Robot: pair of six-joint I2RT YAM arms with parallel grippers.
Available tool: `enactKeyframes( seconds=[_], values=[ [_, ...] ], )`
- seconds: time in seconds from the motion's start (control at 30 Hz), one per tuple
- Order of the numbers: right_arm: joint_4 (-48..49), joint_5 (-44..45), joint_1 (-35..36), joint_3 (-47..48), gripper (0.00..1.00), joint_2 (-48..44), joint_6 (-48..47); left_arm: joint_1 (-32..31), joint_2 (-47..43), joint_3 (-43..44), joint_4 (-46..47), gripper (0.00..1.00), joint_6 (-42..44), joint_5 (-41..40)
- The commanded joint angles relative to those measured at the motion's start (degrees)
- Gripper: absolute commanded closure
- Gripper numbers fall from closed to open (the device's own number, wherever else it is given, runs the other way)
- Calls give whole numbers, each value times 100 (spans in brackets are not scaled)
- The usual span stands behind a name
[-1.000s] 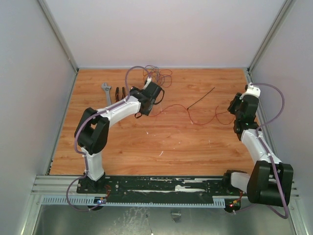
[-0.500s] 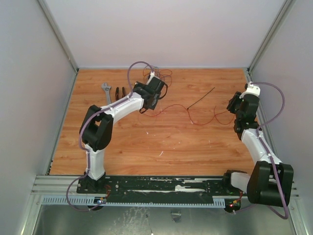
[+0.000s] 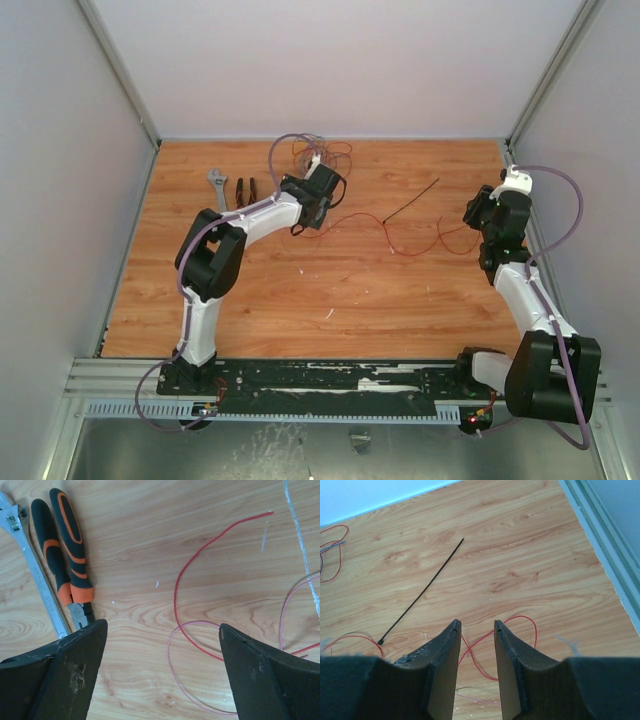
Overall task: Zip-tie the wires
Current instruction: Place the cable at the center of the board.
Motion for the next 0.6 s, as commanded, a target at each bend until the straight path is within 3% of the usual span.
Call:
enactKeyframes(
  seconds=[0.0, 0.57],
  values=[
    [35, -83, -81, 166, 66, -170, -33, 4, 194, -72, 171, 2, -130, 31],
    [58, -200, -77, 238, 65, -199, 20, 1, -182, -934, 251, 2, -377, 74]
  ],
)
